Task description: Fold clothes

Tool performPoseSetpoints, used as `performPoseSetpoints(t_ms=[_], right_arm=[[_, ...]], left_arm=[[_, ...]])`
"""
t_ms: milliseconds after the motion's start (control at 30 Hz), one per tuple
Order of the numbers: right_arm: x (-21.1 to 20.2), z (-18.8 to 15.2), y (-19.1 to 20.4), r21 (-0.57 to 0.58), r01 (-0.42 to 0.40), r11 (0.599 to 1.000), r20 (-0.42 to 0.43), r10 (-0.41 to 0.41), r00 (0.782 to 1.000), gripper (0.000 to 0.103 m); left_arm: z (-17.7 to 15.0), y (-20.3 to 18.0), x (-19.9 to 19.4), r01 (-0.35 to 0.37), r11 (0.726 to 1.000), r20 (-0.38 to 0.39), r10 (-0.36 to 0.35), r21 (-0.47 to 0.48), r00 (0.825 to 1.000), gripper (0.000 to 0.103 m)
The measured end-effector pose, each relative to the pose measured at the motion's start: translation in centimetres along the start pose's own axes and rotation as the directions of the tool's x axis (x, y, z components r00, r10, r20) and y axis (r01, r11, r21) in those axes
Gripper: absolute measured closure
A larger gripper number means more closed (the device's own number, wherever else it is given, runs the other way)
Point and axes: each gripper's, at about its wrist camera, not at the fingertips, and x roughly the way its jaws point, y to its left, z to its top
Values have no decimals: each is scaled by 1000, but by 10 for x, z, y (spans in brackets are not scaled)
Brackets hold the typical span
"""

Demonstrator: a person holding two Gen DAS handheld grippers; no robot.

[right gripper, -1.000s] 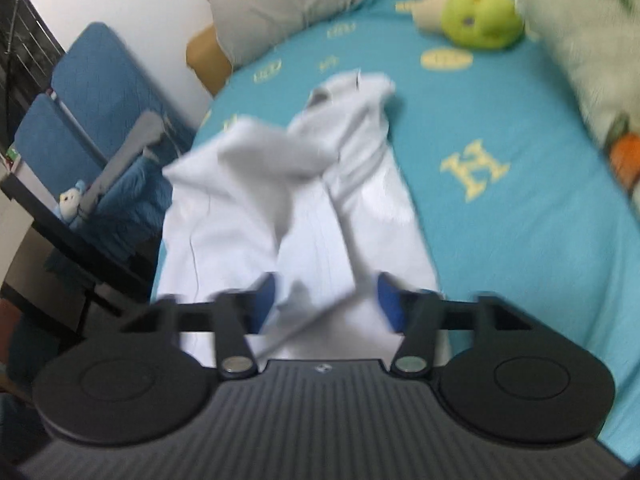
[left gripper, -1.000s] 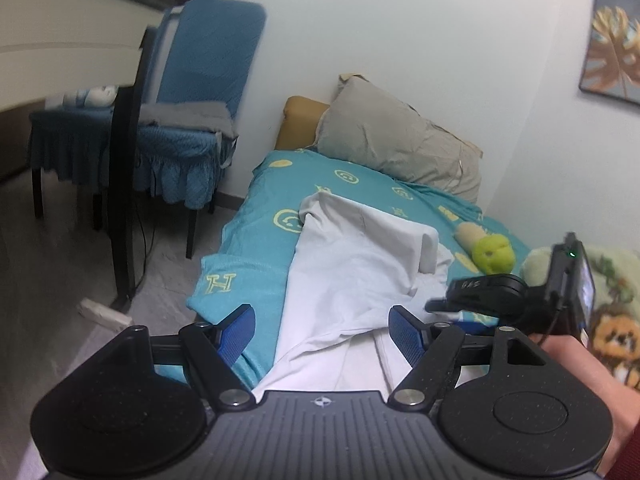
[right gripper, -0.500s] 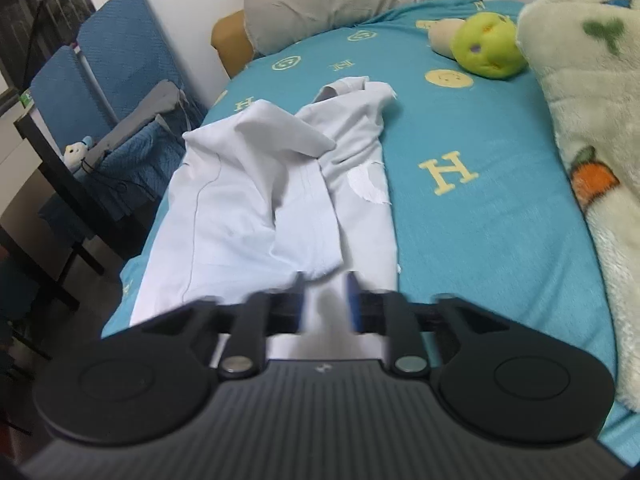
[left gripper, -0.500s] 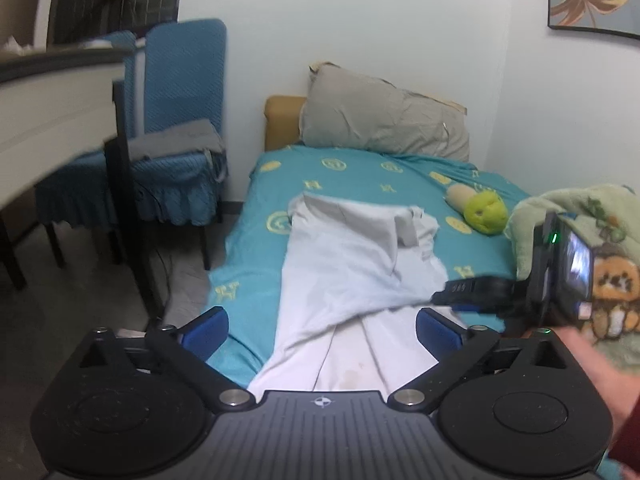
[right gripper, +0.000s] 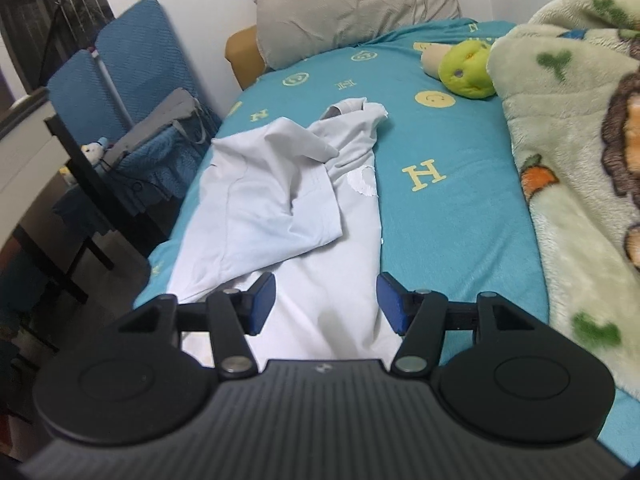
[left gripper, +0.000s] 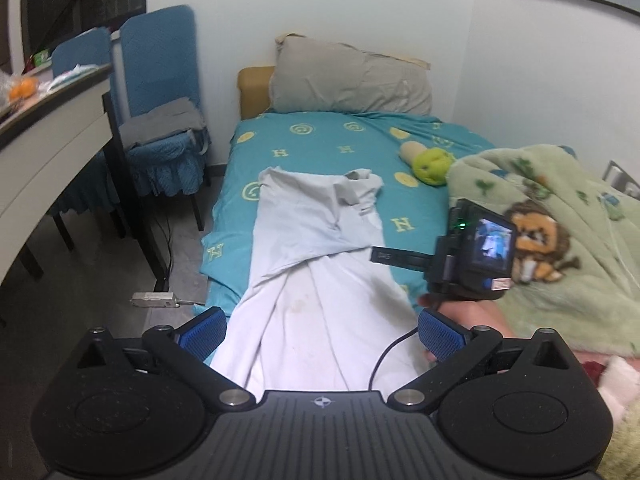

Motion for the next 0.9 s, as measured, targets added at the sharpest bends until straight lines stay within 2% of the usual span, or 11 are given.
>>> performPoseSetpoints(t_ms=[100,200,433,567,733,900], right_arm=[[-18,-4,1,3,-8,1000,-1,8,1000,44],[-35,-7,-1,18,-30,999,2,30,1000,44],[-64,-17,-13,98,-79,992,-4,79,997,44],[-65,-25,-17,127,-84,988,-29,89,996,43],[-59,-28,-13,92,-74,993,-33,77,997,43],[-54,-30,-15,98,-80,992,-40,84,996,43]], left_arm=[[-3,-9,-19,3,1000,21,-3,5,1000,0],[-7,-11,-27,29,999,-2,-29,-20,1000,0],[-14,-19,-45,78,995,-5,-78,-70,997,0],[-25,-23,-46,105,990,-14,-107,-91,994,0],[-40,-28,-38,126,985,-62,-134,-121,989,0],[-46,-22,-24,103,982,-104,-120,-157,987,0]])
